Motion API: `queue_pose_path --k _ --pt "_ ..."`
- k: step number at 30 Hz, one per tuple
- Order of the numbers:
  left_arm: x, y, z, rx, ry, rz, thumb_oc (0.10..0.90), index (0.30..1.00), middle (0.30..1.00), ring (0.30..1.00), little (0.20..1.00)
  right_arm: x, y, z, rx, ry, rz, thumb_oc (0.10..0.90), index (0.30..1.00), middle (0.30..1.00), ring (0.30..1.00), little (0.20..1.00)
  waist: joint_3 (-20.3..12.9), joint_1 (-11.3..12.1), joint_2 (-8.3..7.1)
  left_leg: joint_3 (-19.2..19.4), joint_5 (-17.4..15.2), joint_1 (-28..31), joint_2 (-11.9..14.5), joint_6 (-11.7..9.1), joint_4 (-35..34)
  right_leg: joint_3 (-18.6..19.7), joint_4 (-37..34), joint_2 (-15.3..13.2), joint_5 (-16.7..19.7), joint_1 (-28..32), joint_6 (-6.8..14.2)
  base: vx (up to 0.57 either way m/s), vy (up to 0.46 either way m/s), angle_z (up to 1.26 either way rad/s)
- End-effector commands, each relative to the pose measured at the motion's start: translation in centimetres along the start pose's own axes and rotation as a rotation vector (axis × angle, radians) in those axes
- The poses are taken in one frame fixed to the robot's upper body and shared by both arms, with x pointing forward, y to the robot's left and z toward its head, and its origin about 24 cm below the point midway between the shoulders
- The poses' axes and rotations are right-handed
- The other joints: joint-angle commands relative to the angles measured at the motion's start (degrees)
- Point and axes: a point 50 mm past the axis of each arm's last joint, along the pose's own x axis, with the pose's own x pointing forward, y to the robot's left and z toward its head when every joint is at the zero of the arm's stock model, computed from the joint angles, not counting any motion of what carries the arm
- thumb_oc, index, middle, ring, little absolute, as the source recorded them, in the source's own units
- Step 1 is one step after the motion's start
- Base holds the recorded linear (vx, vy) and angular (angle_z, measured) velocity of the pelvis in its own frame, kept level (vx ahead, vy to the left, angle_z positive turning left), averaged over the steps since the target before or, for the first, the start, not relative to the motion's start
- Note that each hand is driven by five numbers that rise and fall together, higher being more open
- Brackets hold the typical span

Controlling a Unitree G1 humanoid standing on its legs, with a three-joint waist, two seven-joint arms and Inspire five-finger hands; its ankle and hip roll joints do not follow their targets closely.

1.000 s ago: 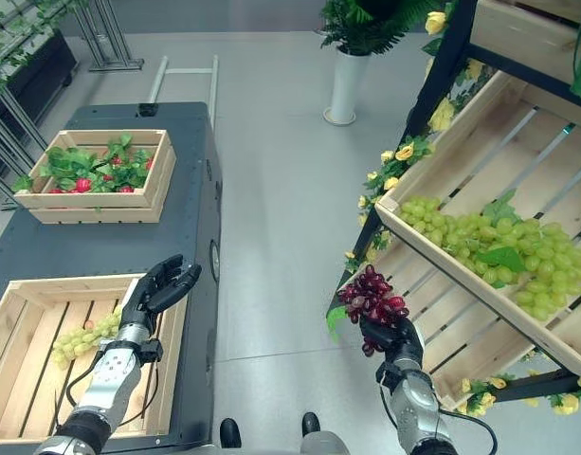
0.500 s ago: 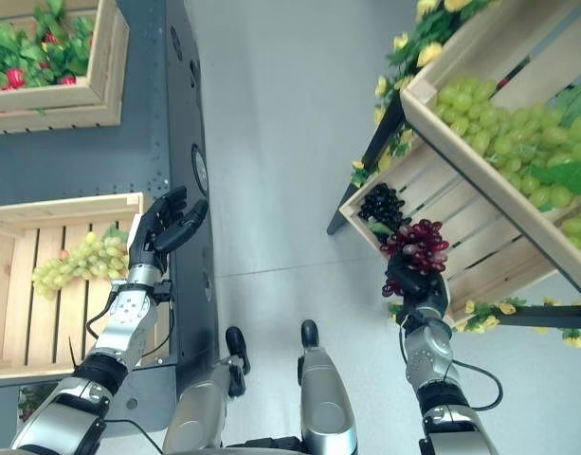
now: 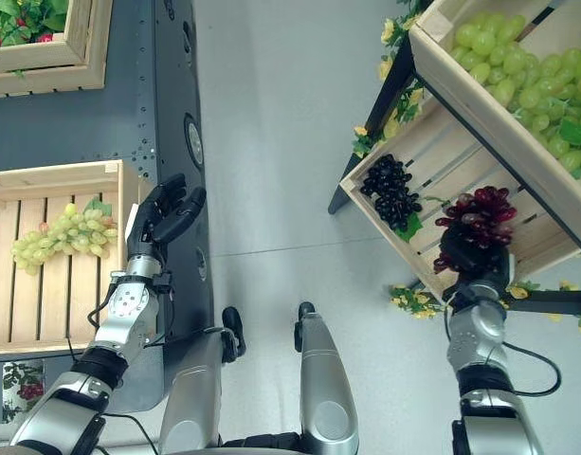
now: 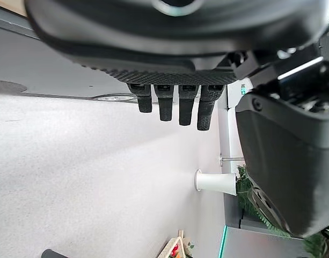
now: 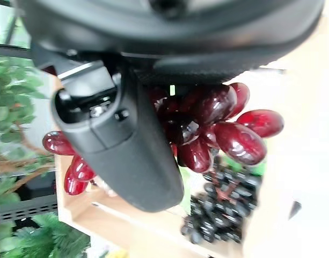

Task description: Pick up the fruits from the basket on one side to the basket on the other side

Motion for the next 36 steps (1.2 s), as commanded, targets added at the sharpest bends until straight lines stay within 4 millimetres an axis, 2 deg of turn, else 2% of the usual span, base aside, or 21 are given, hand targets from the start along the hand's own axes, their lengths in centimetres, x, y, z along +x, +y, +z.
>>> queue_pose_path --k 1,7,11,14,15,16,22,32,36 --pt "0.9 -1.3 5.9 -0.041 -0.312 -0.102 0.8 0.9 0.9 0.9 0.9 1.8 -1.1 11.0 -0.018 -0.423 -0.066 0.4 0.3 0.3 0.3 0.3 -1.31 0.78 -0.82 1.2 -10.16 1.86 -3.02 1.56 7.84 -4.82 0.59 2.51 0.63 3.09 -4.77 0.01 -0.025 0.07" --pt "0.7 -1.7 7.7 -0.076 -0.392 -0.17 0.8 0.9 0.9 0.9 0.9 2.9 -1.8 13.4 -0.165 -0.389 -0.111 0.4 0.3 0.3 0.3 0.3 -1.11 1.92 -0.4 0.23 -9.66 -0.57 -3.18 1.52 10.07 -5.3 2.83 2.24 -0.02 1.21 -5.21 0.0 -0.037 0.05" --pt "0.9 -2.0 8.6 -0.068 -0.422 -0.212 0.8 0.9 0.9 0.9 0.9 3.5 -1.8 13.8 -0.189 -0.331 -0.119 0.4 0.3 0.3 0.3 0.3 -0.98 2.52 -0.17 0.16 -9.35 -0.82 -3.3 1.6 9.67 -5.71 3.26 1.92 -0.09 0.74 -5.15 -0.01 -0.041 0.0" --pt "1.1 -2.1 9.2 -0.055 -0.432 -0.235 0.8 0.9 0.9 0.9 0.9 3.8 -2.2 13.4 -0.21 -0.271 -0.154 0.4 0.3 0.3 0.3 0.3 -0.74 2.85 -0.08 0.07 -8.9 -0.99 -3.24 1.56 9.89 -5.8 3.3 1.92 -0.15 0.76 -5.21 0.0 -0.035 0.05" --pt "1.2 -2.1 9.4 -0.051 -0.434 -0.245 0.8 0.9 0.9 0.9 0.9 4.0 -2.5 13.3 -0.23 -0.249 -0.182 0.515 0.472 0.472 0.472 0.472 -0.74 2.98 0.02 0.07 -8.71 -1.24 -3.17 1.6 10.04 -5.84 3.45 1.9 -0.18 0.54 -5.28 0.01 -0.022 0.08" --pt "1.3 -2.1 9.4 -0.051 -0.435 -0.248 0.8 0.9 0.9 0.9 0.9 4.0 -2.6 13.3 -0.236 -0.243 -0.186 0.8 0.9 0.9 0.9 0.9 -0.74 3.01 0.07 0.07 -8.71 -1.32 -3.15 1.62 10.08 -5.87 3.53 1.88 -0.2 0.45 -5.3 0.0 0.0 0.0" --pt "1.4 -2.5 9.8 -0.058 -0.435 -0.287 0.8 0.9 0.9 0.9 0.9 4.4 -3.1 12.5 -0.299 -0.153 -0.223 0.8 0.9 0.9 0.9 0.9 -0.74 3.48 0.12 0.05 -8.97 -2.08 -2.84 1.85 10.62 -6.28 4.07 1.58 -0.29 -0.13 -5.17 0.0 -0.004 0.01" --pt "1.4 -3.9 11.3 -0.037 -0.489 -0.366 0.8 0.9 0.9 0.9 0.9 4.4 -3.0 11.3 -0.308 -0.109 -0.262 0.8 0.9 0.9 0.9 0.9 -0.74 3.59 -0.21 0.42 -10.28 -3.84 -2.61 2.64 11.59 -6.27 5.65 1.4 -0.29 -2.53 -4.64 0.0 0.0 0.0" --pt "1.6 -3.8 11.6 -0.037 -0.496 -0.365 0.8 0.9 0.9 0.9 0.9 4.4 -3.1 10.9 -0.313 -0.087 -0.272 0.8 0.9 0.9 0.9 0.9 -0.74 3.61 -0.24 0.43 -10.4 -4.09 -2.68 2.75 11.7 -6.25 5.98 1.31 -0.29 -2.95 -4.48 0.0 0.0 0.0"
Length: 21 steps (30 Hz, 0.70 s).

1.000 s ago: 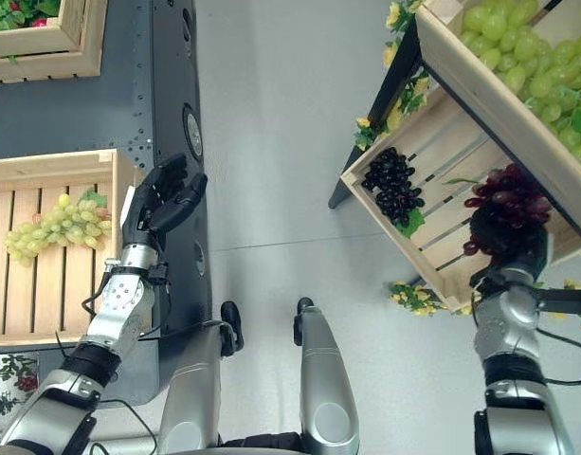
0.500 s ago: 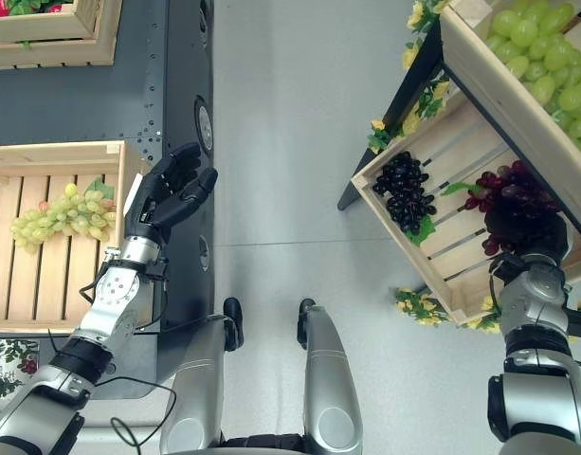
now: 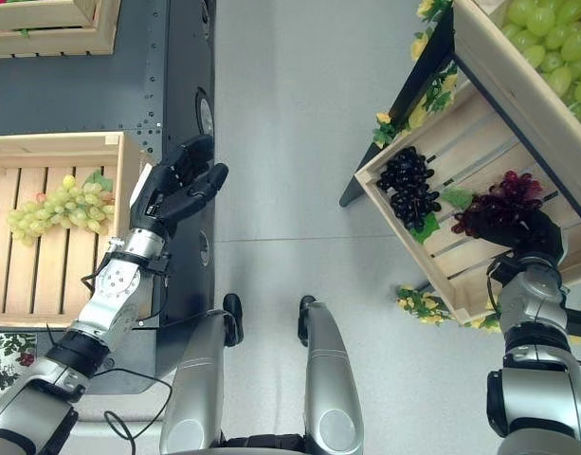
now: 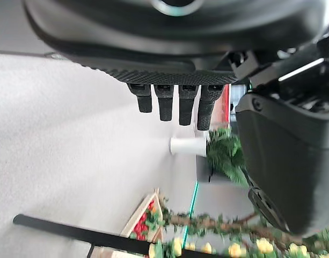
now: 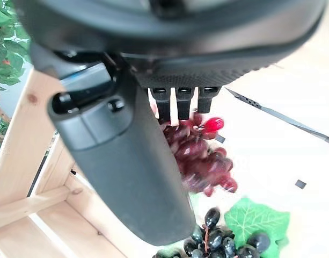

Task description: Pick up the fruits from the basket on one side to the basket on the other side

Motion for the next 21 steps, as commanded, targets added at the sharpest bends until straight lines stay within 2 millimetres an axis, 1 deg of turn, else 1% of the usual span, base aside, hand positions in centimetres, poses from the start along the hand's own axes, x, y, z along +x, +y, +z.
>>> queue_pose_path --k 1,4,6,7,8,9,10,11,12,13,14,15,19,20,21 --pt "1.8 -1.0 5.7 -0.005 -0.296 -0.078 0.8 0.9 0.9 0.9 0.9 0.5 -3.0 5.3 -0.026 -0.163 -0.15 0.8 0.9 0.9 0.9 0.9 -0.86 0.32 -1.22 4.53 -8.58 4.07 -2.65 4.43 4.33 -3.62 -2.29 1.34 3.2 4.59 -2.48 0.0 0.0 0.0" --pt "1.9 -1.1 5.7 -0.005 -0.293 -0.072 0.8 0.9 0.9 0.9 0.9 0.5 -2.5 5.3 -0.023 -0.17 -0.128 0.8 0.9 0.9 0.9 0.9 -0.86 0.31 -1.16 4.57 -8.6 4.1 -2.7 4.54 4.28 -3.61 -2.29 1.3 3.19 4.54 -2.52 0.0 0.0 0.0" --pt "1.8 -1.0 5.5 -0.003 -0.29 -0.063 0.8 0.9 0.9 0.9 0.9 0.5 -1.7 5.6 -0.015 -0.195 -0.092 0.8 0.9 0.9 0.9 0.9 -0.86 0.36 -1.05 4.52 -8.51 4.31 -2.79 4.48 4.12 -3.61 -2.35 1.24 3.22 4.73 -2.52 0.0 0.0 0.0" --pt "1.7 -1.0 5.4 -0.002 -0.288 -0.055 0.8 0.9 0.9 0.9 0.9 0.5 -0.9 5.8 -0.028 -0.223 -0.06 0.8 0.9 0.9 0.9 0.9 -0.86 0.37 -0.97 4.53 -8.36 4.62 -2.82 4.37 3.74 -3.59 -2.5 1.25 3.27 4.89 -2.47 0.0 0.0 0.0" --pt "1.7 -1.0 5.4 -0.002 -0.288 -0.054 0.8 0.9 0.9 0.9 0.9 0.4 -0.6 5.9 -0.035 -0.229 -0.052 0.8 0.9 0.9 0.9 0.9 -0.86 0.34 -0.98 4.54 -8.32 4.71 -2.84 4.36 3.63 -3.59 -2.55 1.24 3.28 4.95 -2.46 0.0 0.032 0.01" --pt "1.7 -1.0 5.3 -0.005 -0.286 -0.049 0.8 0.9 0.9 0.9 0.9 0.2 0.9 6.2 -0.067 -0.267 -0.004 0.8 0.9 0.9 0.9 0.9 -0.86 0.31 -0.9 4.72 -8.06 5.18 -2.85 4.28 3.09 -3.49 -2.94 1.26 3.42 5.27 -2.46 0.0 0.0 0.0" --pt "1.7 -0.9 5.3 -0.005 -0.286 -0.048 0.8 0.9 0.9 0.9 0.9 0.2 1.2 6.2 -0.068 -0.271 0.006 0.8 0.9 0.9 0.9 0.9 -0.86 0.26 -0.92 4.76 -7.99 5.32 -2.86 4.27 2.94 -3.45 -3.06 1.28 3.46 5.37 -2.46 -0.01 0.038 0.0" --pt "1.6 -0.9 5.2 -0.01 -0.286 -0.048 0.8 0.9 0.9 0.9 0.9 -0.1 3.0 5.9 -0.068 -0.285 0.073 0.8 0.9 0.9 0.9 0.9 -0.86 0.18 -0.91 4.94 -7.65 5.89 -2.83 4.18 2.17 -3.28 -3.78 1.33 3.66 5.8 -2.49 0.0 0.0 0.0" --pt "1.6 -0.9 5.1 -0.011 -0.287 -0.046 0.8 0.9 0.9 0.9 0.9 -0.3 3.8 5.7 -0.072 -0.286 0.099 0.8 0.9 0.9 0.9 0.9 -0.86 0.1 -0.93 5.02 -7.49 6.17 -2.85 4.12 1.82 -3.21 -4.11 1.36 3.76 6.02 -2.49 -0.02 0.053 0.0" --pt "1.5 -0.9 5.1 -0.014 -0.292 -0.04 0.8 0.9 0.9 0.9 0.9 -0.9 5.5 5.1 -0.069 -0.294 0.161 0.8 0.9 0.9 0.9 0.9 -0.86 -0.13 -1.0 5.25 -7.23 6.72 -2.88 4.06 1.12 -3.02 -4.78 1.47 3.93 6.42 -2.55 -0.02 0.046 0.0" --pt "1.5 -0.9 5.2 -0.015 -0.295 -0.037 0.8 0.9 0.9 0.9 0.9 -1.2 6.2 4.9 -0.062 -0.294 0.19 0.8 0.9 0.9 0.9 0.9 -0.86 -0.24 -1.02 5.34 -7.13 6.9 -2.85 4.03 0.83 -2.96 -5.12 1.54 4.0 6.57 -2.58 -0.01 0.057 0.0" --pt "1.4 -0.9 5.1 -0.016 -0.297 -0.029 0.8 0.9 0.9 0.9 0.9 -1.7 7.3 4.1 -0.039 -0.286 0.239 0.8 0.9 0.9 0.9 0.9 -0.86 -0.41 -1.12 5.48 -7.14 7.62 -2.82 3.95 0.37 -2.84 -5.64 1.64 3.95 7.21 -2.55 0.0 0.042 -0.03" --pt "1.2 -0.6 5.1 -0.016 -0.313 0.004 0.8 0.9 0.9 0.9 0.9 -3.6 10.2 1.9 0.016 -0.263 0.373 0.8 0.9 0.9 0.9 0.9 -0.86 -1.04 -1.53 6.19 -6.76 8.93 -2.51 4.03 -0.81 -2.53 -7.15 2.0 4.47 8.25 -2.48 0.0 0.027 -0.03" --pt "1.2 -0.6 5.0 -0.016 -0.313 0.006 0.8 0.9 0.9 0.9 0.9 -3.8 10.4 1.7 0.019 -0.262 0.383 0.8 0.9 0.9 0.9 0.9 -0.86 -1.08 -1.59 6.3 -6.74 9.11 -2.45 4.04 -0.91 -2.5 -7.35 2.04 4.55 8.41 -2.45 0.0 0.0 0.0" --pt "1.3 -0.5 5.1 -0.015 -0.313 0.018 0.8 0.9 0.9 0.9 0.9 -4.6 11.4 1.0 0.018 -0.261 0.416 0.8 0.9 0.9 0.9 0.9 -0.86 -1.39 -1.85 6.63 -6.65 9.77 -2.22 3.97 -1.38 -2.42 -8.26 2.21 4.85 9.11 -2.35 0.0 0.0 0.0"
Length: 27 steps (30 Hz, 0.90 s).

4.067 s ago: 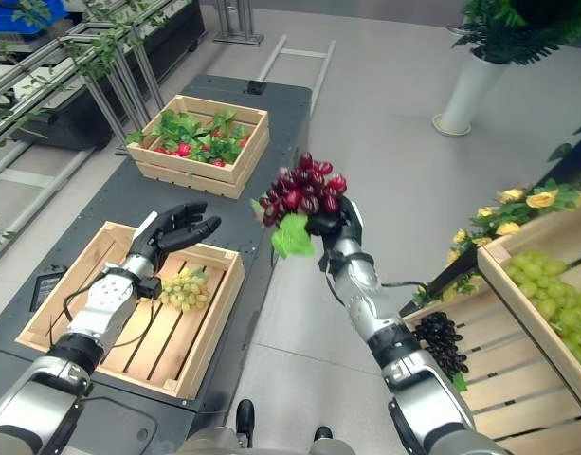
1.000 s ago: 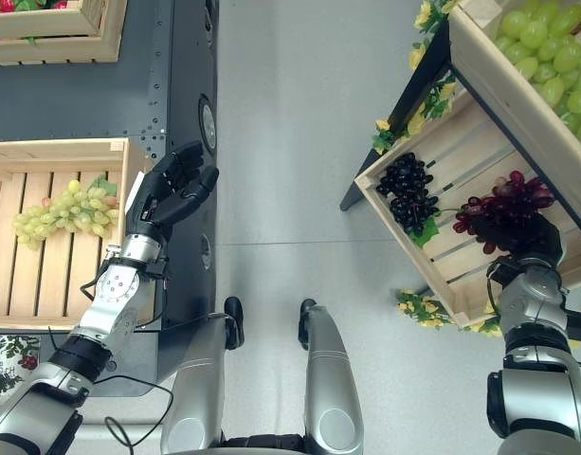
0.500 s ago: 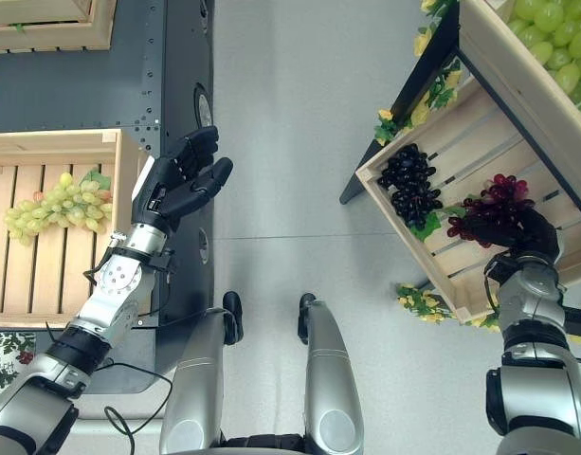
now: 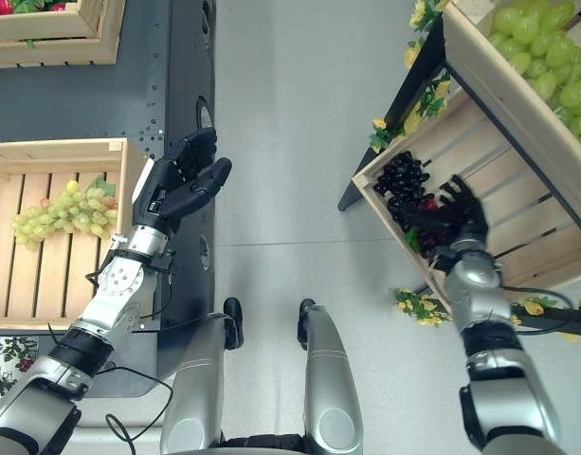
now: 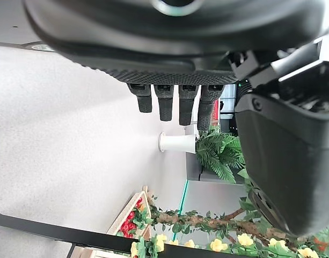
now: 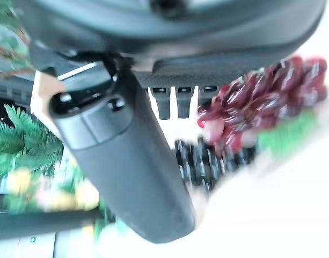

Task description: Pick up the fruits from the basket on one side to the basket on the other side

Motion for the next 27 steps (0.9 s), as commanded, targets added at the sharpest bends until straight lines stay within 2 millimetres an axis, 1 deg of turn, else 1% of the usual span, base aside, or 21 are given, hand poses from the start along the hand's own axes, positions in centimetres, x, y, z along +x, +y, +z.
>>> queue_pose_path --k 1,3,7,8,9,10,13,17,20,23,24,25,27 --pt "1.3 -0.3 5.0 -0.013 -0.301 0.008 0.8 0.9 0.9 0.9 0.9 -0.1 1.8 3.4 -0.001 -0.201 0.043 0.8 0.9 0.9 0.9 0.9 -0.85 -1.0 -1.86 6.42 -6.57 6.72 -2.14 3.9 0.26 -2.64 -6.71 2.0 4.32 6.2 -2.71 0.0 0.021 -0.04" --pt "1.2 -0.6 4.7 -0.014 -0.296 0.017 0.8 0.9 0.9 0.9 0.9 -1.0 3.2 2.3 -0.018 -0.202 0.083 0.8 0.9 0.9 0.9 0.9 -0.85 -1.46 -2.23 6.58 -6.3 7.95 -1.97 3.84 -0.7 -2.29 -8.37 2.27 4.86 7.48 -2.5 0.01 0.017 -0.05" --pt "0.8 -0.9 4.4 -0.006 -0.3 0.027 0.8 0.9 0.9 0.9 0.9 -2.2 3.6 1.2 -0.079 -0.223 0.104 0.8 0.9 0.9 0.9 0.9 -0.85 -2.3 -2.5 7.04 -5.86 10.54 -1.75 3.71 -2.64 -1.52 -11.37 2.67 5.52 10.17 -2.24 0.02 0.028 -0.07" --pt "0.8 -0.9 4.4 -0.005 -0.302 0.029 0.8 0.9 0.9 0.9 0.9 -2.3 3.7 1.2 -0.082 -0.225 0.105 0.8 0.9 0.9 0.9 0.9 -0.95 -2.34 -2.51 7.1 -5.67 10.54 -1.73 3.7 -2.83 -1.45 -11.63 2.71 5.69 10.19 -2.25 0.04 0.05 -0.09" --pt "0.6 -1.0 4.2 0.001 -0.304 0.044 0.8 0.9 0.9 0.9 0.9 -3.0 4.0 0.6 -0.12 -0.241 0.108 0.8 0.9 0.9 0.9 0.9 -1.14 -2.75 -2.46 7.54 -5.67 11.8 -1.7 3.74 -4.04 -1.16 -12.69 2.73 5.82 11.21 -2.08 0.04 0.043 -0.15" --pt "0.6 -1.0 4.2 0.005 -0.304 0.052 0.8 0.9 0.9 0.9 0.9 -3.2 4.1 0.4 -0.138 -0.246 0.114 0.8 0.9 0.9 0.9 0.9 -1.2 -2.86 -2.44 7.69 -5.59 12.14 -1.69 3.76 -4.46 -1.06 -13.04 2.72 5.92 11.46 -2.02 0.06 0.063 -0.18" --pt "0.4 -0.9 3.8 0.086 -0.294 0.11 0.8 0.9 0.9 0.9 0.9 -4.4 5.3 -0.9 -0.225 -0.249 0.159 0.8 0.9 0.9 0.9 0.9 -1.49 -3.37 -2.2 8.05 -4.77 13.51 -1.89 3.71 -6.71 -0.6 -14.89 2.65 6.46 12.44 -1.62 0.04 0.044 -0.13" --pt "-0.1 -0.9 4.1 0.143 -0.329 0.156 0.8 0.9 0.9 0.9 0.9 -6.1 7.0 -2.6 -0.322 -0.265 0.185 0.8 0.9 0.9 0.9 0.9 -1.33 -3.5 -1.37 8.3 -3.24 14.9 -2.52 3.7 -9.91 -0.32 -17.6 2.42 7.31 13.45 -1.27 0.02 0.037 -0.04" --pt "-0.3 -1.2 4.9 0.168 -0.397 0.189 0.8 0.9 0.9 0.9 0.9 -7.0 8.6 -3.2 -0.359 -0.296 0.221 0.8 0.9 0.9 0.9 0.9 -0.98 -3.34 -0.39 8.15 -2.07 15.52 -3.2 3.56 -12.24 -0.34 -19.15 2.34 7.62 13.93 -1.23 -0.02 0.037 -0.05" --pt "-0.4 -1.1 5.7 0.189 -0.455 0.238 0.8 0.9 0.9 0.9 0.9 -7.3 10.2 -3.3 -0.388 -0.316 0.269 0.8 0.9 0.9 0.9 0.9 -0.92 -2.85 0.7 7.88 -0.86 15.55 -3.76 3.21 -14.18 -0.6 -19.85 2.2 7.55 13.9 -1.42 -0.03 0.036 0.06" --pt "-0.4 -1.0 5.8 0.198 -0.46 0.248 0.8 0.9 0.9 0.9 0.9 -7.3 10.4 -3.3 -0.392 -0.32 0.273 0.8 0.9 0.9 0.9 0.9 -0.9 -2.77 0.89 7.72 -0.63 15.54 -3.9 3.14 -14.49 -0.76 -19.88 2.13 7.48 13.9 -1.48 -0.04 0.035 0.11" --pt "-0.4 -0.8 5.9 0.242 -0.468 0.28 0.8 0.9 0.9 0.9 0.9 -7.4 10.7 -3.3 -0.397 -0.326 0.284 0.8 0.9 0.9 0.9 0.9 -0.87 -2.43 1.28 7.42 -0.36 15.53 -4.13 2.99 -14.92 -1.15 -19.9 1.97 7.28 13.95 -1.57 -0.02 0.029 0.1" --pt "-0.5 -0.6 6.0 0.321 -0.48 0.311 0.8 0.9 0.9 0.9 0.9 -7.4 10.9 -3.3 -0.406 -0.331 0.293 0.8 0.9 0.9 0.9 0.9 -0.85 -2.17 1.59 7.15 -0.11 15.63 -4.34 2.87 -15.45 -1.56 -19.97 1.76 7.02 14.12 -1.65 -0.02 0.035 0.08"
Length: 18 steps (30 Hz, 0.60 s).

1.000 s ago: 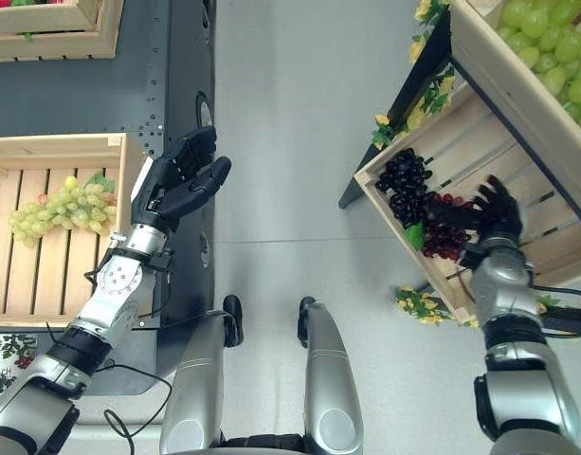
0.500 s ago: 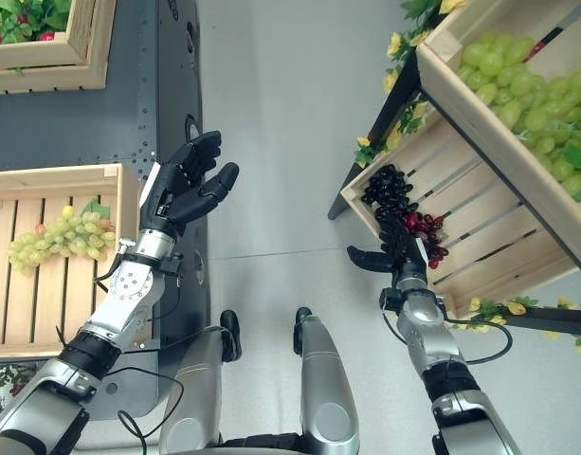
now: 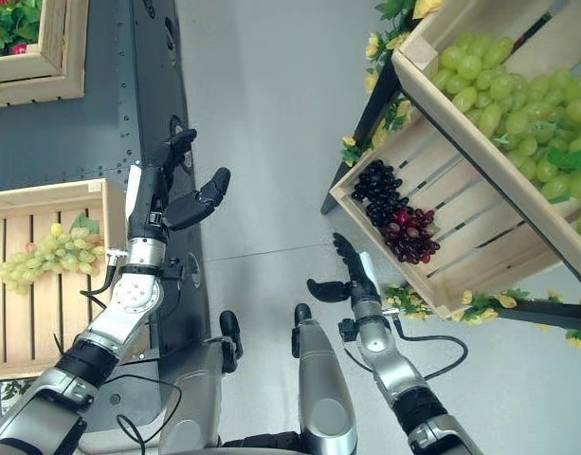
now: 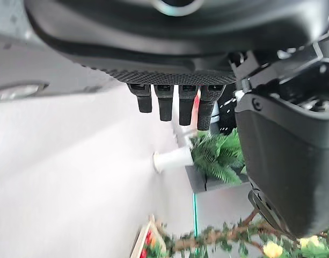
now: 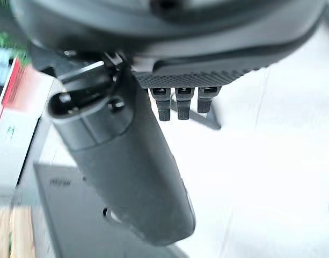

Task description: Pick up the fruits from the basket on one side to the basket on the other side

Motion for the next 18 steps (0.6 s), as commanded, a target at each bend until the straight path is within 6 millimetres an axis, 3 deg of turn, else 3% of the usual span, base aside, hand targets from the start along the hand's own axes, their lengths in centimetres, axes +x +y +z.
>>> queue_pose_path --k 1,10,16,18 --pt "2.0 2.1 5.9 0.082 -0.369 0.189 0.8 0.9 0.9 0.9 0.9 1.3 -1.8 5.7 0.005 -0.295 -0.094 0.8 0.9 0.9 0.9 0.9 -0.86 1.17 2.42 2.84 -3.59 3.62 -4.17 2.35 -0.49 -3.01 -6.3 1.82 2.77 4.16 -2.91 -0.03 0.042 0.17" --pt "1.4 7.9 4.3 0.368 -0.315 0.388 0.8 0.9 0.9 0.9 0.9 0.6 -2.3 3.9 0.02 -0.219 -0.096 0.8 0.9 0.9 0.9 0.9 -0.86 4.02 3.44 -0.59 -2.38 4.1 -5.63 1.71 -1.74 -5.56 -4.41 -0.45 0.84 5.24 -3.66 -0.01 0.008 0.24" --pt "0.6 9.8 4.1 0.284 -0.289 0.481 0.8 0.9 0.9 0.9 0.9 -0.2 -2.0 2.3 0.026 -0.161 -0.093 0.8 0.9 0.9 0.9 0.9 -1.23 5.2 3.6 -2.2 -1.22 6.18 -6.08 1.37 -4.62 -6.84 -6.85 -0.92 1.05 7.77 -3.68 0.01 -0.002 0.17" --pt "0.6 10.1 3.7 0.335 -0.27 0.493 0.8 0.9 0.9 0.9 0.9 -0.2 -2.0 2.1 0.026 -0.152 -0.084 0.8 0.9 0.9 0.9 0.9 -1.41 5.42 3.6 -2.44 -0.93 6.65 -6.12 1.25 -5.24 -7.17 -7.59 -0.95 1.1 8.46 -3.73 0.02 -0.003 0.1"
